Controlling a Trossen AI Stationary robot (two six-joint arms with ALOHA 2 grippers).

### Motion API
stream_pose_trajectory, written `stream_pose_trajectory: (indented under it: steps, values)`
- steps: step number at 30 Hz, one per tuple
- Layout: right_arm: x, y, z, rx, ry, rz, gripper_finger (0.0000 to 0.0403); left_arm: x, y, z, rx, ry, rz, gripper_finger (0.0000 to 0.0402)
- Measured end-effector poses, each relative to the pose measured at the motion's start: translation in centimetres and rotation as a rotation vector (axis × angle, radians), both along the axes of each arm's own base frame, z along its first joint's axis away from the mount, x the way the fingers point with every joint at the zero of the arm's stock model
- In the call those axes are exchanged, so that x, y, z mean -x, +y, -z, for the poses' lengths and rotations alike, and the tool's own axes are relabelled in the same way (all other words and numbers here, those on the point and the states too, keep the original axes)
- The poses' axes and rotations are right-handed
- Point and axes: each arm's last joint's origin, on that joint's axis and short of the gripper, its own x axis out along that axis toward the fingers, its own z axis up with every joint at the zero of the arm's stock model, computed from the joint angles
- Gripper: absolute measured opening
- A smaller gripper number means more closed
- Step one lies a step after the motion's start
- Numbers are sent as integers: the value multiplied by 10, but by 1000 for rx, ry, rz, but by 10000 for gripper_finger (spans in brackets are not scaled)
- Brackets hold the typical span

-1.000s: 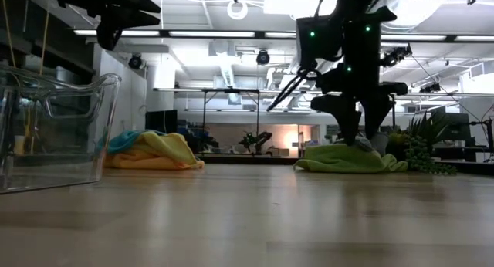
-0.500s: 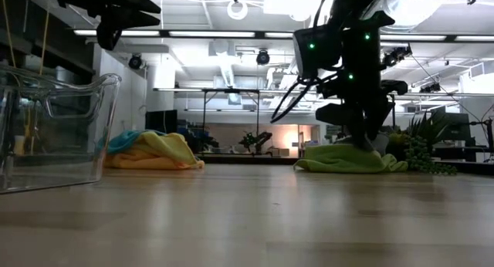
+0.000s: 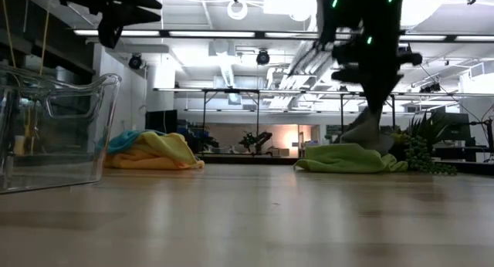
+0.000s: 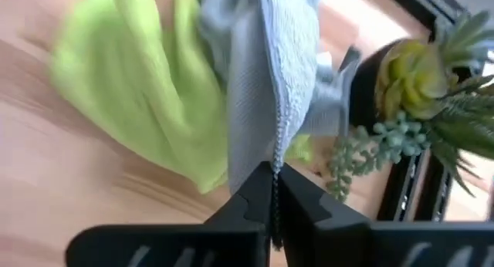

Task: Fold microfiber towels
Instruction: Fold the gray microfiber cloth

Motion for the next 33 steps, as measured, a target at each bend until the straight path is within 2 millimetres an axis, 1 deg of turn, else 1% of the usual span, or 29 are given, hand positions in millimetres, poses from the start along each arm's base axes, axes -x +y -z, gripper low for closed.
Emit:
stream_pose_trajectory:
  steps: [3, 8, 11, 14, 16, 18, 21, 24, 27, 29, 33]
  values:
    - [12, -2, -29, 23, -183, -27, 3, -3, 1, -4, -38, -30, -19, 97]
    - [27, -5, -76, 65, -531, -172, 1, -11, 1, -8, -107, -61, -26, 99]
    - [26, -5, -101, 74, -748, -319, 1, -17, 2, -8, -117, -69, -27, 100]
    - [19, 0, -116, 60, -893, -519, 1, -25, 2, -5, -116, -68, -26, 100]
    - [11, 8, -118, 9, -932, -680, 0, -31, 2, -4, -115, -73, -25, 100]
    - [6, 18, -116, -64, -942, -805, 0, -38, 2, 0, -106, -60, -23, 100]
    - [0, 31, -109, -164, -919, -883, 0, -52, 3, 0, -99, -7, -7, 100]
    - [-5, 41, -101, -200, -876, -883, 0, -71, 3, 5, -125, 107, 34, 100]
    - [-8, 46, -94, -216, -826, -851, 0, -94, 2, 17, -135, 221, 107, 100]
    - [-11, 48, -89, -239, -805, -826, 0, -109, 1, 29, -120, 284, 170, 100]
    - [-15, 47, -80, -265, -763, -742, 0, -136, -8, 59, -86, 407, 279, 100]
